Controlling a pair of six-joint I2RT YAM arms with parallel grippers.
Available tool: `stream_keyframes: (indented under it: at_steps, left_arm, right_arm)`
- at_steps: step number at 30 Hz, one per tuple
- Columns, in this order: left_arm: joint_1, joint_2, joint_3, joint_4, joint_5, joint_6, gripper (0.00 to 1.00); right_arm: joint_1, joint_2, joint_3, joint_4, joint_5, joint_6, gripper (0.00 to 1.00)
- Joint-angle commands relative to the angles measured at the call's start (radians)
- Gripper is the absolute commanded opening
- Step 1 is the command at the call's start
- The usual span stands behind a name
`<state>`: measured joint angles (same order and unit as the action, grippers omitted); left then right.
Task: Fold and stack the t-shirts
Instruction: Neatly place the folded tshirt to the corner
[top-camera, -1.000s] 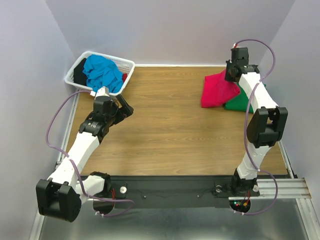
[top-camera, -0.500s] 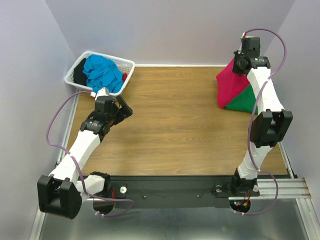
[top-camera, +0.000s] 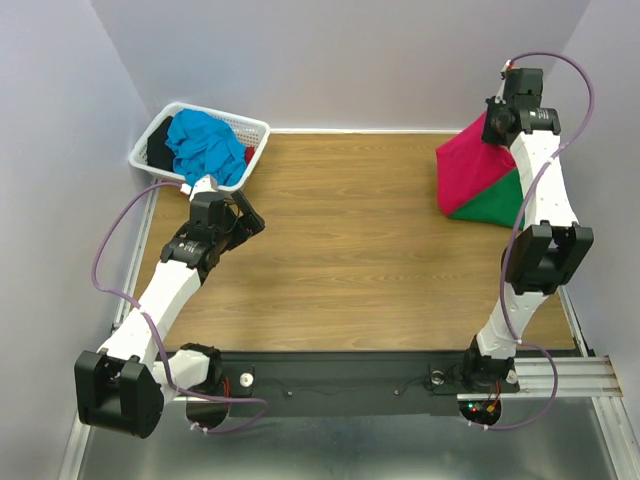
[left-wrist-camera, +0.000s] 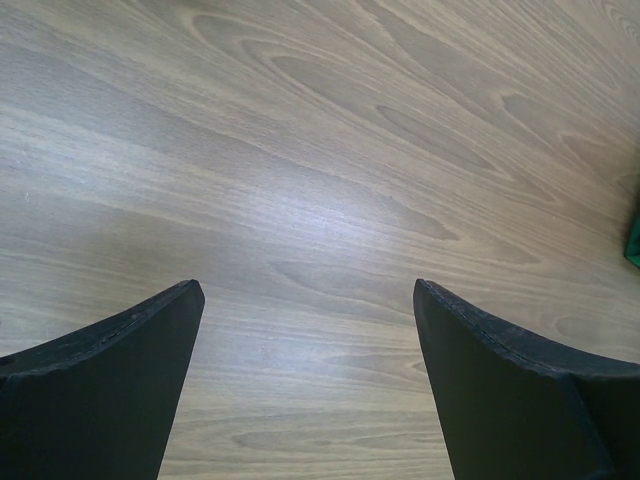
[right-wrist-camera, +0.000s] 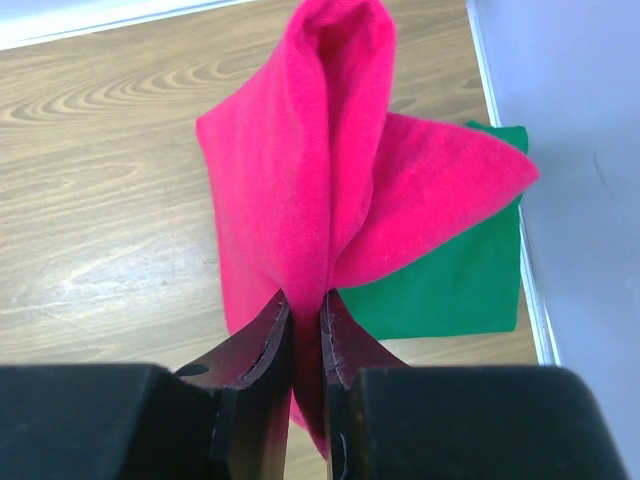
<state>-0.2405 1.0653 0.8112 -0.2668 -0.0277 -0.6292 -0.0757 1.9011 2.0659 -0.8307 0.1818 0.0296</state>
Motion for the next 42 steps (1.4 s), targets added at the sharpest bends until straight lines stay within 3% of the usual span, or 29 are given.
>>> stream_keyframes:
  at_steps: [1,26,30,35,36,37,40,41,42]
  left_arm:
    - [0.000,-0.001,-0.007,0.012,-0.015,0.003,0.98]
    - [0.000,0.036,-0.007,0.000,-0.034,0.002,0.98]
    - [0.000,0.044,-0.004,-0.003,-0.034,0.002,0.98]
    - [-0.002,0.050,-0.003,-0.011,-0.028,0.002,0.98]
    - [-0.002,0.048,-0.003,-0.012,-0.028,0.002,0.98]
    - [-0.002,0.048,0.002,-0.014,-0.026,0.003,0.98]
    - [-0.002,0.044,0.008,-0.021,-0.029,0.005,0.98]
    - [-0.002,0.042,0.011,-0.025,-0.031,0.005,0.98]
    - [0.000,0.039,0.013,-0.031,-0.031,0.005,0.98]
  right_arm:
    - [-0.024,-0.020,0.042,0.022,-0.022,-0.017,0.00]
    - [-0.231,0.187,0.037,0.045,-0.048,-0.072,0.01]
    - [-0.236,0.246,0.069,0.050,0.053,-0.059,0.02]
    - [-0.239,0.320,0.108,0.065,0.188,-0.045,0.25]
    - [-0.239,0.344,0.131,0.067,0.233,-0.043,0.36]
    - [-0.239,0.355,0.141,0.067,0.248,-0.042,0.61]
    - [-0.239,0.355,0.151,0.067,0.228,-0.042,0.84]
    - [-0.239,0.348,0.143,0.067,0.205,-0.042,1.00]
    - [-0.239,0.322,0.138,0.065,0.190,-0.039,1.00]
